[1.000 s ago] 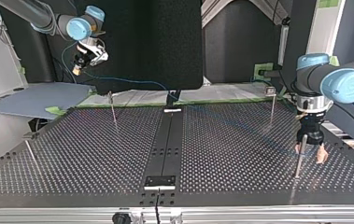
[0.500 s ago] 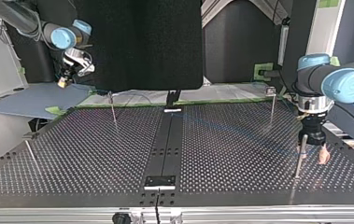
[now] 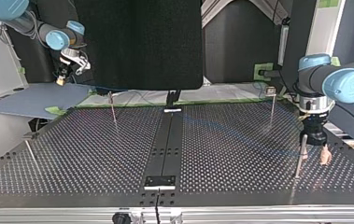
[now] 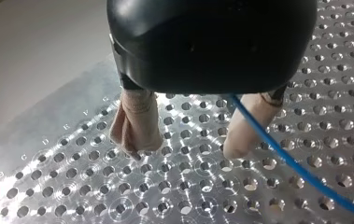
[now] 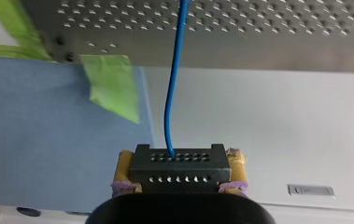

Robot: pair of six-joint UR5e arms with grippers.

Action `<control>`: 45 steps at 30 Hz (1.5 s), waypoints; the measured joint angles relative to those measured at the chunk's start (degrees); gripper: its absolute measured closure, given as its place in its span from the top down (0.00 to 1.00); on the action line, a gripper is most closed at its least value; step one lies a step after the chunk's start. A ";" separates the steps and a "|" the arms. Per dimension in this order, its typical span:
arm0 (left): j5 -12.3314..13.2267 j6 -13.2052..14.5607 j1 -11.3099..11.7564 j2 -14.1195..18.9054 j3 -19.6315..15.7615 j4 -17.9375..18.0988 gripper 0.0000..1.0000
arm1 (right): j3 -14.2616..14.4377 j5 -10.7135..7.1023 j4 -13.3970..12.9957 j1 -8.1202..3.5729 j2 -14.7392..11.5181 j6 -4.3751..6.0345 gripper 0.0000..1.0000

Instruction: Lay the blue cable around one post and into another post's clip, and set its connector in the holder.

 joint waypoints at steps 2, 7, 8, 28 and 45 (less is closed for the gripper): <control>0.00 0.01 0.00 0.00 0.00 0.00 1.00 | 0.00 -0.96 0.05 0.02 0.95 -0.94 0.00; -0.03 0.12 -0.04 0.00 0.00 -0.06 1.00 | -0.12 -3.63 -0.05 0.17 2.27 -3.59 0.00; -0.02 0.14 -0.05 -0.01 0.00 -0.07 1.00 | -0.20 -4.12 -0.01 0.23 2.34 -4.01 0.00; -0.01 0.25 -0.13 -0.01 0.00 -0.12 1.00 | -5.20 -15.17 4.58 3.39 2.50 -3.69 0.00; -0.51 0.19 -0.12 -0.03 -0.05 -0.26 1.00 | -6.63 -23.64 4.47 3.81 2.53 -0.78 0.00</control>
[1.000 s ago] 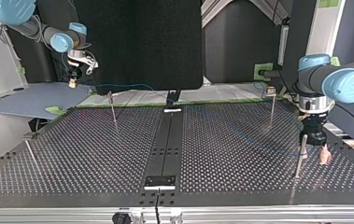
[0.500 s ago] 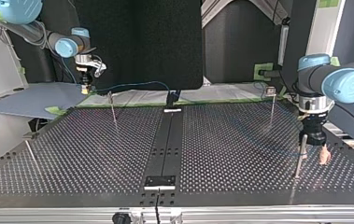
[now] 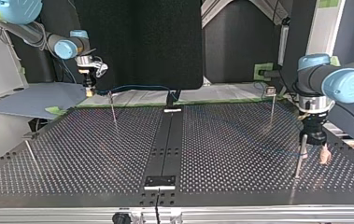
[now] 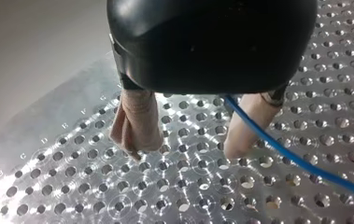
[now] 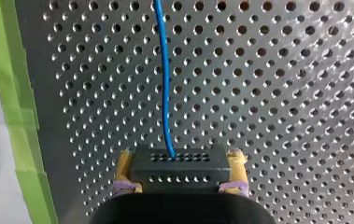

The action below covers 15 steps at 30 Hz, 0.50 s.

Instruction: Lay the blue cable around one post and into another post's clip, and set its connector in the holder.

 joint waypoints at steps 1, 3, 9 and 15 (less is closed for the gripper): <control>-0.01 -0.13 0.02 0.00 0.00 0.03 1.00 | 0.00 -0.43 0.02 0.00 0.00 0.09 0.00; -0.01 -0.73 0.06 -0.03 -0.01 0.07 1.00 | 0.00 -1.50 0.08 -0.01 0.00 0.19 0.00; 0.24 -3.28 0.18 0.00 -0.90 1.11 1.00 | -0.01 -4.79 0.30 0.18 0.00 0.26 0.00; 2.17 -6.37 0.13 0.01 -3.12 3.97 1.00 | -0.02 -7.56 0.39 0.35 0.00 0.28 0.00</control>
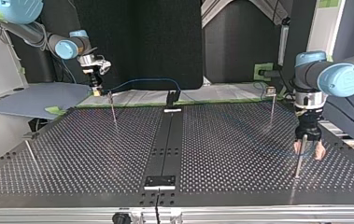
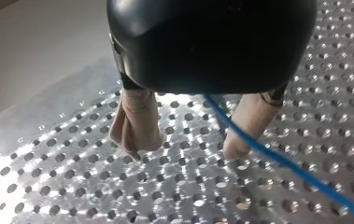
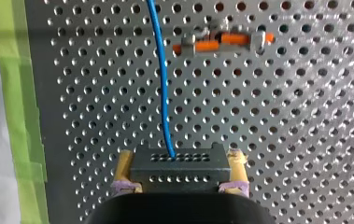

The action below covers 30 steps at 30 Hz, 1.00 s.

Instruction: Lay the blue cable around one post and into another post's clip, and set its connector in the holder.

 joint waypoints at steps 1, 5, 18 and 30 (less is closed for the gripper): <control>0.15 -0.49 -0.02 0.01 -0.15 0.50 1.00 | 0.01 -0.42 0.00 0.00 0.00 0.00 0.00; 0.41 -2.91 -0.06 0.32 -0.44 2.39 1.00 | 0.02 -2.44 0.01 0.06 0.00 0.02 0.00; -0.73 -8.06 -0.07 1.95 -1.87 0.76 1.00 | 0.00 -9.60 0.19 0.17 0.00 0.26 0.00; -1.67 -4.23 -0.72 4.58 -2.01 -3.37 1.00 | 0.01 -11.27 0.36 0.13 0.00 0.24 0.00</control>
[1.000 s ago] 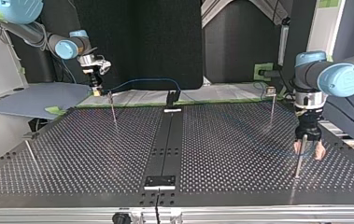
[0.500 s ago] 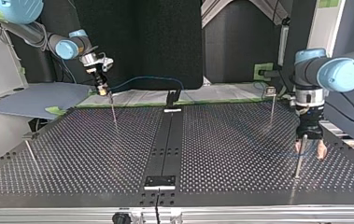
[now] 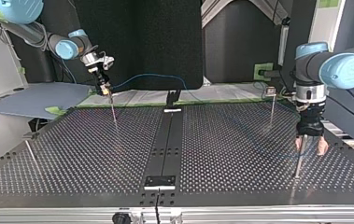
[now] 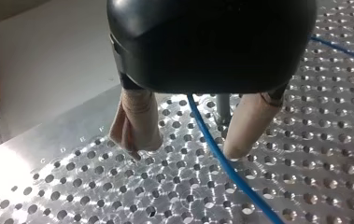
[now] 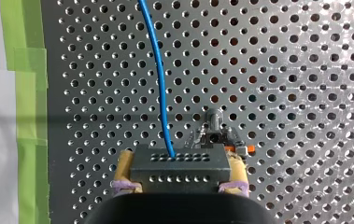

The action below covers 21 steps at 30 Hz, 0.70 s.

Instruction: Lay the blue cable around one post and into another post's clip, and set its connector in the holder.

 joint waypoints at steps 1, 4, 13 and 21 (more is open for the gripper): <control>-0.08 0.45 -0.05 0.19 -0.02 -0.44 1.00 | 0.01 0.00 0.02 0.00 0.00 -0.03 0.00; -0.88 1.96 -0.13 0.89 -0.24 -1.76 1.00 | 0.00 -0.01 0.06 0.00 0.00 -0.11 0.00; -3.49 5.44 -0.16 2.27 -1.47 -3.32 1.00 | 0.01 2.50 0.51 -0.24 0.00 -0.33 0.00; -4.59 9.07 -0.47 3.39 -1.56 -4.89 1.00 | 0.00 6.50 0.58 -0.52 0.00 -0.27 0.00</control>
